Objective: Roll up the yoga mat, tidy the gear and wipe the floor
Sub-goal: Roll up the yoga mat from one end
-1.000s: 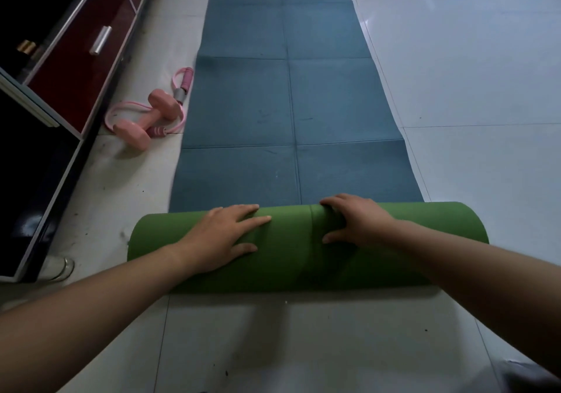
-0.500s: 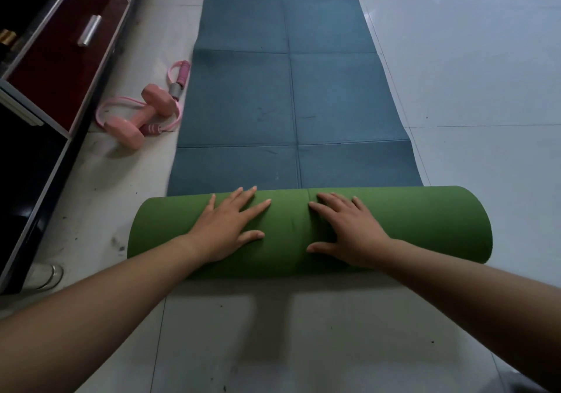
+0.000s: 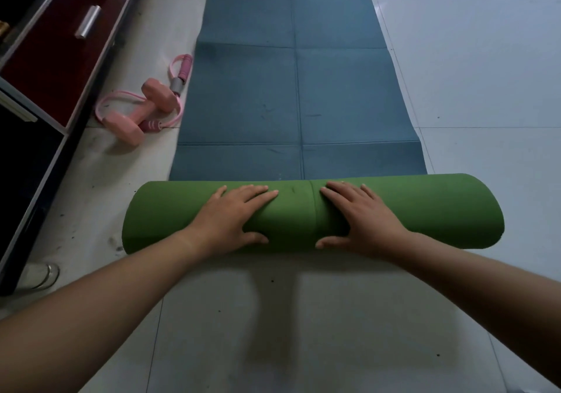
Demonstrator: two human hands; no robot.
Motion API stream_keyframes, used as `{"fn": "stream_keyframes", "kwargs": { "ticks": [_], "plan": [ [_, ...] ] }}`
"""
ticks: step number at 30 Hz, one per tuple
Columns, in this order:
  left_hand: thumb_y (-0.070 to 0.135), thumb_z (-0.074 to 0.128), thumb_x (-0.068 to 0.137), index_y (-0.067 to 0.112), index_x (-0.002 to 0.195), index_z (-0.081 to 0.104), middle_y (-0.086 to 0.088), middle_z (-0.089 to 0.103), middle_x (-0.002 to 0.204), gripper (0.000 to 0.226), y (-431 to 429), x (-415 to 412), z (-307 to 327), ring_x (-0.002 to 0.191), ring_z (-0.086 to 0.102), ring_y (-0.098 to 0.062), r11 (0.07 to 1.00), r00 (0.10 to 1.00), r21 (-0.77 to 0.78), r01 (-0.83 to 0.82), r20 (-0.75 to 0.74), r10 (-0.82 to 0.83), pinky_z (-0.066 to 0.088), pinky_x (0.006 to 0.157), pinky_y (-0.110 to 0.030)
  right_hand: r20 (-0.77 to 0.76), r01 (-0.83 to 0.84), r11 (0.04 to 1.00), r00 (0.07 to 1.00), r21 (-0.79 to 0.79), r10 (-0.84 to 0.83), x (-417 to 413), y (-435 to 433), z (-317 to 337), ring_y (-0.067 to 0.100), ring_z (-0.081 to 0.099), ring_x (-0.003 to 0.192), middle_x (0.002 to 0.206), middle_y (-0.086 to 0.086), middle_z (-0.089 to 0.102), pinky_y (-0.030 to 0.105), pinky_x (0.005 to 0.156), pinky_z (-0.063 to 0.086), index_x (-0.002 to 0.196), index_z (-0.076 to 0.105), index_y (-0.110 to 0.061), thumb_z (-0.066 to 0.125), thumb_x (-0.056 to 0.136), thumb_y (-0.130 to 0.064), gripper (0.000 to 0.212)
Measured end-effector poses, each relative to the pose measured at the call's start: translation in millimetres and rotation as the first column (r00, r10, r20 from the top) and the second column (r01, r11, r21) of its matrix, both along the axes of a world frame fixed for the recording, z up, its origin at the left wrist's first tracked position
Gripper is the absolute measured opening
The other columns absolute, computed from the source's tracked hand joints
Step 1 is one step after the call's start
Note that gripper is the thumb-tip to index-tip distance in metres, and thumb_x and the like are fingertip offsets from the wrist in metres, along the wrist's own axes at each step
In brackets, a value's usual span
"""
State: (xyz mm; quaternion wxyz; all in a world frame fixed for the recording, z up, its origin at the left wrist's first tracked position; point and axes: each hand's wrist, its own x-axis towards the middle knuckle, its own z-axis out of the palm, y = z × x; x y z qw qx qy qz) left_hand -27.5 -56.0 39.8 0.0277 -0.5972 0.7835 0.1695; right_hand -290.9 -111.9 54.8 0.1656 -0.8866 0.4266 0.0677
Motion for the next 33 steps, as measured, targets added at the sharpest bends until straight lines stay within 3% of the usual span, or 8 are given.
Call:
{"fn": "stream_keyframes", "kwargs": {
  "ticks": [3,6,9,13,26,29,33],
  "plan": [
    [0.061,0.066,0.070,0.032,0.144,0.027,0.005,0.034,0.148,0.088,-5.8,3.5,0.8,0.134,0.033,-0.018,0.996,0.997,-0.075,-0.050,-0.055,0.046,0.025,0.110,-0.045,-0.036,0.006,0.999,0.999,-0.050,-0.008,-4.9,-8.5,0.7,0.018,0.018,0.141,0.154,-0.001,0.020,0.039,0.116,0.011,0.148,0.016,-0.025,0.061,0.064,-0.072,0.106],
    [0.075,0.054,0.062,0.026,0.139,0.039,-0.002,0.045,0.139,0.092,-3.6,8.4,0.2,0.127,0.042,-0.024,0.979,0.988,-0.155,-0.134,-0.093,0.120,0.032,0.106,-0.045,-0.013,0.064,0.995,0.998,-0.076,-0.066,0.0,-17.4,2.5,0.019,0.027,0.137,0.150,-0.001,0.030,0.036,0.112,0.018,0.145,0.025,-0.025,0.064,0.065,-0.069,0.099],
    [0.083,0.048,0.052,0.028,0.138,0.040,-0.001,0.046,0.137,0.102,-1.6,12.6,2.0,0.124,0.044,-0.023,0.986,0.989,-0.104,-0.131,-0.079,0.123,0.033,0.105,-0.041,-0.013,0.071,0.995,0.997,-0.074,-0.072,3.7,-17.7,2.9,0.017,0.035,0.132,0.144,-0.004,0.039,0.034,0.107,0.023,0.141,0.033,-0.026,0.063,0.069,-0.066,0.088],
    [0.067,0.070,0.059,0.033,0.133,0.046,0.006,0.052,0.131,0.085,0.6,9.7,12.2,0.118,0.049,-0.019,0.988,0.984,-0.060,-0.142,-0.117,0.135,0.039,0.096,-0.033,-0.005,0.054,0.996,0.998,-0.074,-0.055,1.3,-11.3,6.4,0.017,0.045,0.124,0.136,-0.007,0.049,0.032,0.100,0.030,0.135,0.044,-0.028,0.062,0.071,-0.064,0.075],
    [0.055,0.070,0.071,0.036,0.122,0.056,0.009,0.061,0.120,0.057,34.7,0.3,39.1,0.107,0.057,-0.019,0.980,0.983,-0.108,-0.165,-0.097,0.155,0.045,0.077,-0.029,0.111,0.022,0.990,0.994,-0.139,-0.006,-11.3,13.4,32.6,0.024,0.062,0.094,0.104,-0.002,0.068,0.031,0.075,0.045,0.112,0.065,-0.027,0.072,0.067,-0.056,0.054],
    [0.058,0.070,0.069,0.038,0.121,0.056,0.011,0.062,0.119,0.057,44.4,-1.2,49.0,0.107,0.058,-0.017,0.986,0.985,-0.078,-0.147,-0.102,0.139,0.046,0.078,-0.029,0.113,0.023,0.994,0.994,-0.103,-0.012,-16.9,23.6,40.6,0.022,0.062,0.095,0.104,-0.005,0.068,0.030,0.074,0.048,0.111,0.065,-0.031,0.071,0.066,-0.060,0.054],
    [0.064,0.066,0.068,0.043,0.119,0.054,0.015,0.063,0.113,0.057,49.0,-5.9,59.0,0.103,0.057,-0.012,0.993,0.993,0.076,-0.086,-0.079,0.092,0.046,0.080,-0.029,0.051,0.018,0.998,0.998,0.054,-0.021,-26.7,28.7,50.9,0.016,0.063,0.089,0.096,-0.009,0.070,0.026,0.071,0.047,0.109,0.065,-0.034,0.071,0.064,-0.063,0.055]
  ]
}}
